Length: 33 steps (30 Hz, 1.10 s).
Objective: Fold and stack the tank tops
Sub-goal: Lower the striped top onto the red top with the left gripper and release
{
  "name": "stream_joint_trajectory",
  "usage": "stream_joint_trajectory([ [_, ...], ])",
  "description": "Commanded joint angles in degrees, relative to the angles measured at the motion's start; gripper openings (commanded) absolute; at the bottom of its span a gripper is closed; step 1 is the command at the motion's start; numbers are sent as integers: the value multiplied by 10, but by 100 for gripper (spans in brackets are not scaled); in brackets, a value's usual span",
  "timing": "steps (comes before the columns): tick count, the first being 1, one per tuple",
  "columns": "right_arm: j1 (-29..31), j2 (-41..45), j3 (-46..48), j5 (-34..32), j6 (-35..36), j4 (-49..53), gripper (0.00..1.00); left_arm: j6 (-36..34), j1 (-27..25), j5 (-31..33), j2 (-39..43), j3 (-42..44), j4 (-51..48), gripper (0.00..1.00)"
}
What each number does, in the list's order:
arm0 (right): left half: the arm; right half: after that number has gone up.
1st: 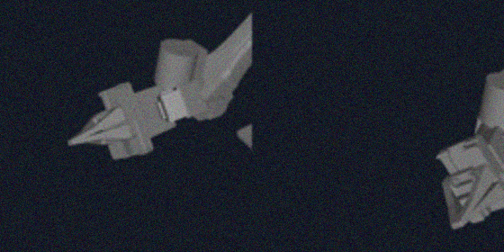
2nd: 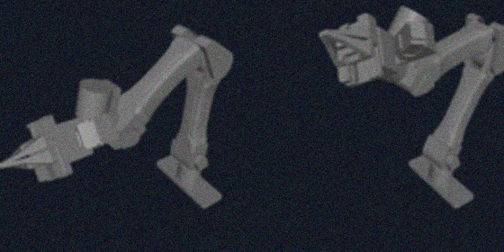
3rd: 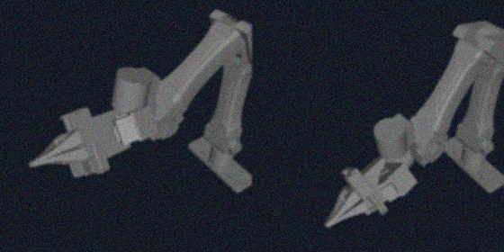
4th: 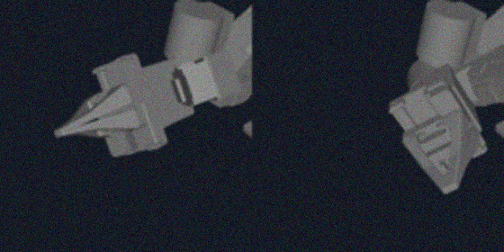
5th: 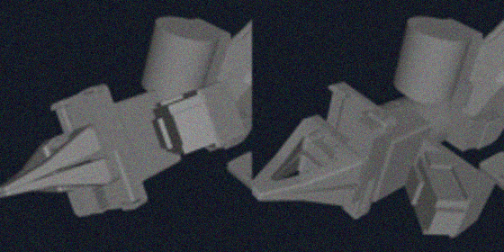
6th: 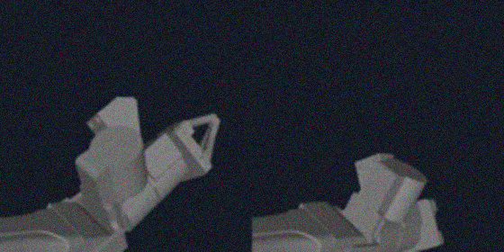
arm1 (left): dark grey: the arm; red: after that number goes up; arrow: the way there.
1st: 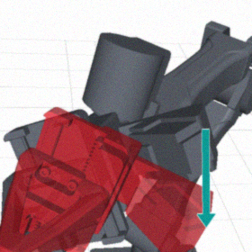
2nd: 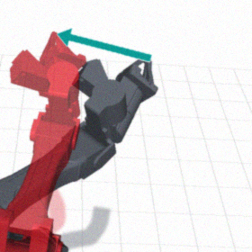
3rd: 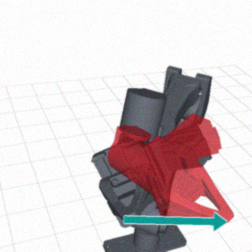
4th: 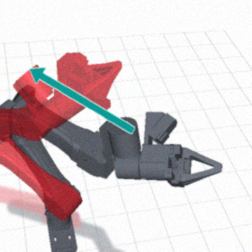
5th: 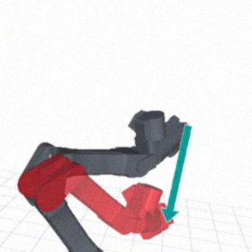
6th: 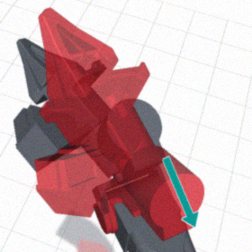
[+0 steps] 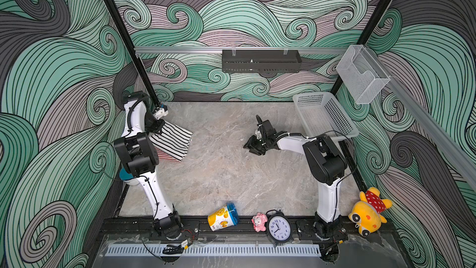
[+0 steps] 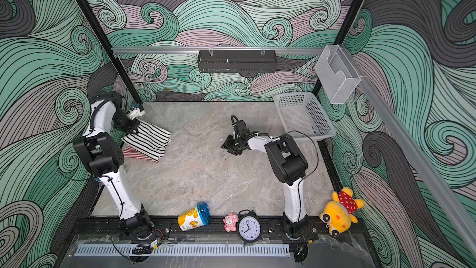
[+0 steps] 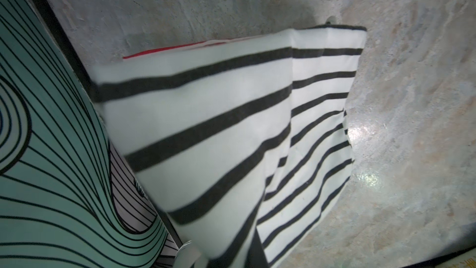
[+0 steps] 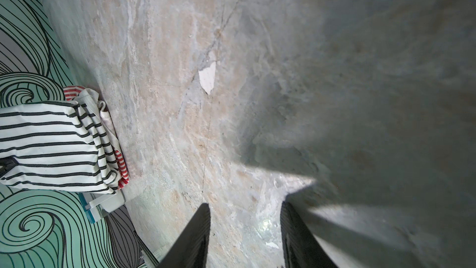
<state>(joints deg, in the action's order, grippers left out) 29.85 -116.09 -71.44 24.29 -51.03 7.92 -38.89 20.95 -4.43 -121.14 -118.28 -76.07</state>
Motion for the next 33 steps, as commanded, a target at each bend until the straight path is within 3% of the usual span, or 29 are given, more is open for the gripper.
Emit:
stream_joint_trajectory([
  [1,3,6,7,-14,2,21,46,6,12,26,-16,5,40,0],
  [9,3,6,3,-14,4,27,46,21,17,51,-47,20,95,1],
  [17,3,11,-4,-17,12,47,46,30,17,74,-66,50,134,11],
  [33,3,12,-12,-14,16,54,46,68,50,115,-10,146,210,31],
])
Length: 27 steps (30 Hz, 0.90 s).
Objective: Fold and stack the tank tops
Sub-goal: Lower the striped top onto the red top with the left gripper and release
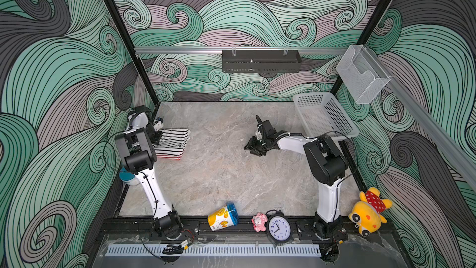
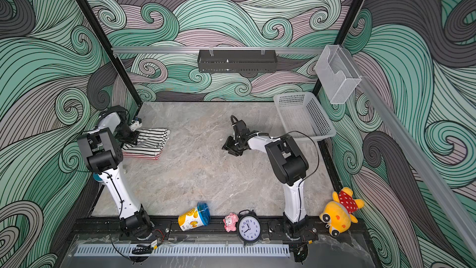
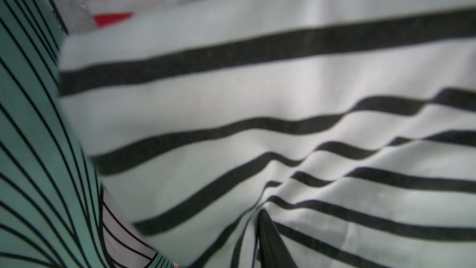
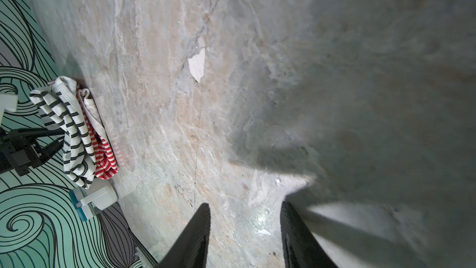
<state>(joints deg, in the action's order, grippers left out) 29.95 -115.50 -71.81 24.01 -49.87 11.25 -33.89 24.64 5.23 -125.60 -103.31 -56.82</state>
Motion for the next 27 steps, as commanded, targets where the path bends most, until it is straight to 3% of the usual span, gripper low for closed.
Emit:
stream_joint_trajectory([
  [1,2,6,-9,-11,5,20,46,23,16,17,37,-4,19,31],
  [6,4,1,-8,-8,5,18,46,37,25,10,52,-5,25,35],
  [27,6,15,-24,-10,8,34,46,35,24,37,11,-11,48,35],
])
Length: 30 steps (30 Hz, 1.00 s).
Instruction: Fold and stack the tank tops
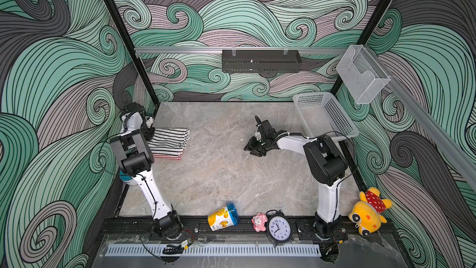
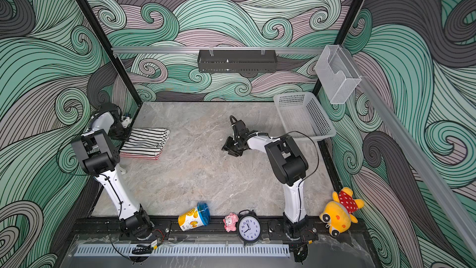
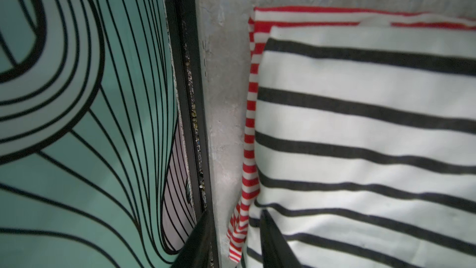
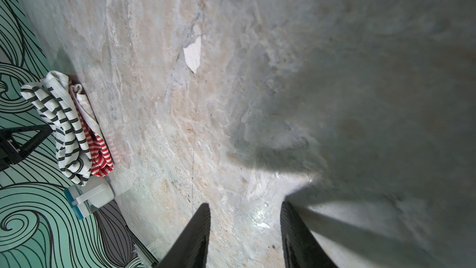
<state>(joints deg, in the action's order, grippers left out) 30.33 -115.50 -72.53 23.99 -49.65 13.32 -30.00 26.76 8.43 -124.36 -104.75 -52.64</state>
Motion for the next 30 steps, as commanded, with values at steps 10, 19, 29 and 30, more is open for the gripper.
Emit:
stream_joint_trajectory([
  [10,-9,65,-68,-48,98,126,50,24,2,-64,109,42,17,35],
  [19,-62,150,-147,-119,196,288,74,60,-29,-253,280,112,20,41],
  [29,-143,264,-103,-174,264,340,83,209,-115,-331,460,329,182,86],
  [30,-152,278,-91,-180,269,341,84,216,-126,-323,478,358,209,91],
])
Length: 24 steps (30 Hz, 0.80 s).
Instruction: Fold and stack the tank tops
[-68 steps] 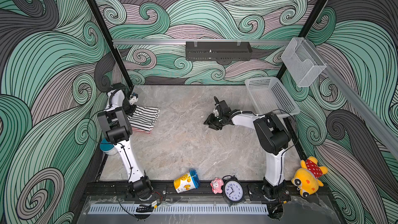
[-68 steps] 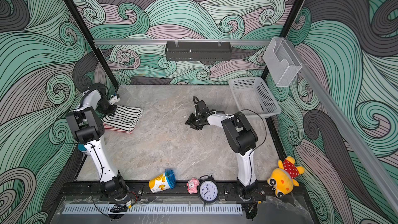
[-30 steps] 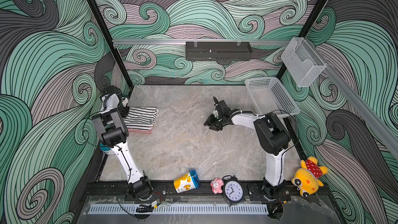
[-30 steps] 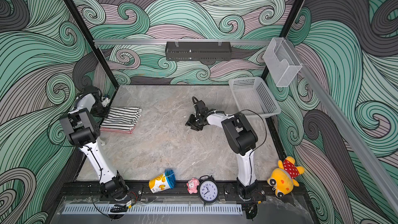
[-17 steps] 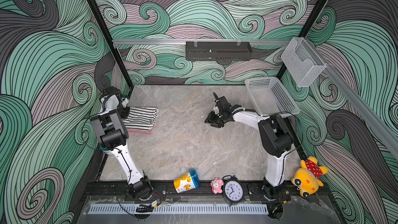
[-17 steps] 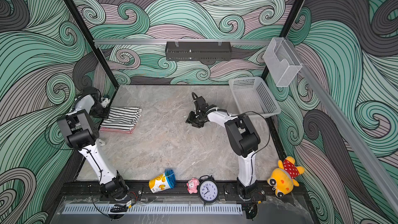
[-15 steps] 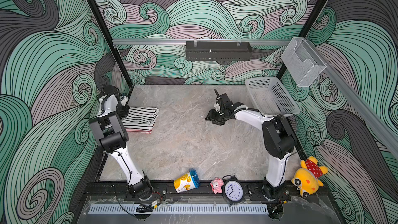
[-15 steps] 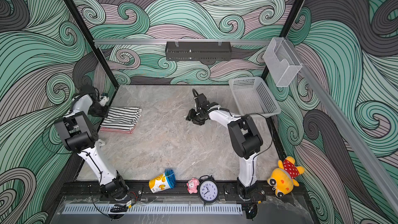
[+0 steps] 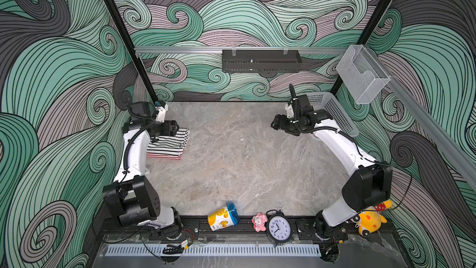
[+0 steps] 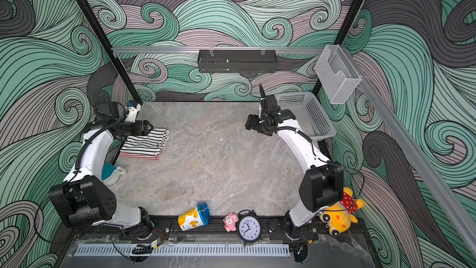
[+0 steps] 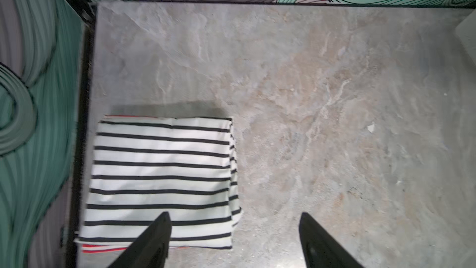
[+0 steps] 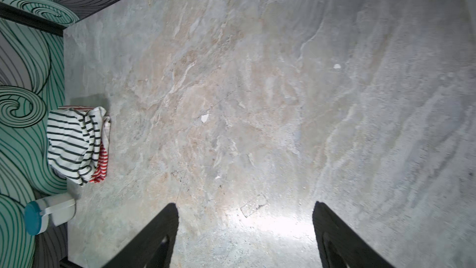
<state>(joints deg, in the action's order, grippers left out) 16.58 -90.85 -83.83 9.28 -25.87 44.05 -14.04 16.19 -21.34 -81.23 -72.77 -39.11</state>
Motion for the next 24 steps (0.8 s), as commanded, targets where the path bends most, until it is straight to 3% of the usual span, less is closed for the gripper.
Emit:
stream_joint_trajectory([
  [1,-24,43,35,-43,36,33,84,60,-32,-15,63,64,101,98],
  [6,-66,111,112,-118,50,7,88,91,-61,-9,97,180,211,99],
  [11,-121,158,208,-121,52,-42,88,119,-84,48,76,233,248,99],
  [18,-123,279,388,-181,72,-226,89,127,-88,71,92,342,403,99],
  [24,-124,355,518,-224,90,-383,96,100,-89,81,48,395,506,99],
])
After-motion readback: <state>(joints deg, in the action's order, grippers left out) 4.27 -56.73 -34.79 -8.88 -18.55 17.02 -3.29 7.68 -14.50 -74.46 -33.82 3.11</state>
